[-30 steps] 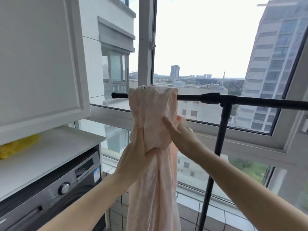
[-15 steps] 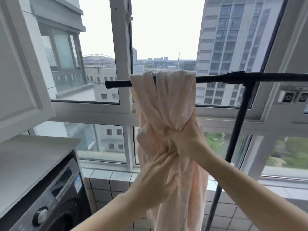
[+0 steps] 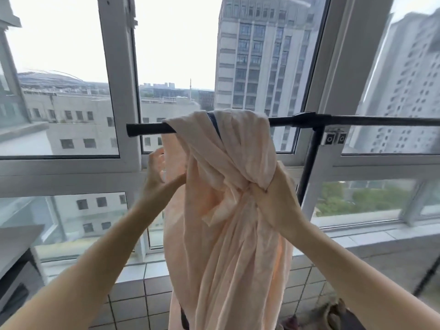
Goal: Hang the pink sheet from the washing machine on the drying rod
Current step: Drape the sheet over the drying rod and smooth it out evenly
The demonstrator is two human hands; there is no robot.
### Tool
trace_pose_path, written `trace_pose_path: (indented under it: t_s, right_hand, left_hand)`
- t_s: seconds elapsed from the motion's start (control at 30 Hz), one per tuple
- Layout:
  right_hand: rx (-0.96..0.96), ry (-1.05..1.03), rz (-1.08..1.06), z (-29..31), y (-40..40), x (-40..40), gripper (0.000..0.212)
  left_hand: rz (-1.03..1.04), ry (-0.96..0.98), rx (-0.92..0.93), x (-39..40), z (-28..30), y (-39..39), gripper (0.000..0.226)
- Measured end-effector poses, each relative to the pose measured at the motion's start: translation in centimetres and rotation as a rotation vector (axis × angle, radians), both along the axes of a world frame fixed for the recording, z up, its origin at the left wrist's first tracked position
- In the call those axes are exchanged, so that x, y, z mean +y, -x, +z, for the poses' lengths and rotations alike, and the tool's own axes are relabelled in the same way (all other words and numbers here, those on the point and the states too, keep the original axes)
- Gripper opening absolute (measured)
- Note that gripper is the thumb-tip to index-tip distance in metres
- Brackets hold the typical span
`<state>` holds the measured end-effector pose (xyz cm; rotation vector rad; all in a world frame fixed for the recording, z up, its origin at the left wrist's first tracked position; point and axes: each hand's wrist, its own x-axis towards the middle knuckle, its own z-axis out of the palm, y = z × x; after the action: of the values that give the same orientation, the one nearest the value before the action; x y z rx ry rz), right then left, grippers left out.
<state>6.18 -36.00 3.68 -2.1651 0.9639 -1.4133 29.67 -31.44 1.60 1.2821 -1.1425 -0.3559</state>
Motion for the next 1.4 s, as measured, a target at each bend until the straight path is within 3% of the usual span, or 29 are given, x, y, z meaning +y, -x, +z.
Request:
trace_pose_path:
  t_s: [0.13,0.33,0.5,0.73,0.97,1.13,1.23,1.4]
  right_hand:
    - [0.008,0.127,-0.017,1.5,0.7,0.6,0.051]
    - [0.032,0.353,-0.151,6.0,1.3,-0.5,0.047]
    - [0.161,0.445,-0.206,9.6,1.1,-2.2,0.041]
    - [0.208,0.422,-0.196,9.3,0.8,-2.2,0.040]
    - [0.073,0.418,-0.302,12.1,1.5,-1.9,0.049]
    - [0.155,0.304,-0.119,5.2,2.0,-1.3,0.071]
    - [0.047,0.276,-0.025,1.8,1.7,-1.4,0.085]
    - [-0.089,0.161,0.014,0.1,1.1,0.2,0.083]
  left_hand:
    - [-0.225,-0.066,-0.062,-2.1,0.0,1.0,0.066]
    - [-0.094,-0.174,0.017,-2.3,-1.0,4.0,0.004]
    - [-0.048,-0.213,0.009,-2.2,-1.7,4.0,0.009]
    - [0.071,-0.229,-0.051,-1.9,-2.2,3.7,0.016]
    - [0.082,0.009,0.141,-1.4,-0.3,4.9,0.025]
    - [0.078,-0.145,0.031,-0.8,-3.4,7.1,0.020]
    - [0.094,-0.120,-0.003,-0.4,-4.0,8.1,0.017]
    - [0.140,-0.077,-0.032,0.4,-5.2,7.8,0.017]
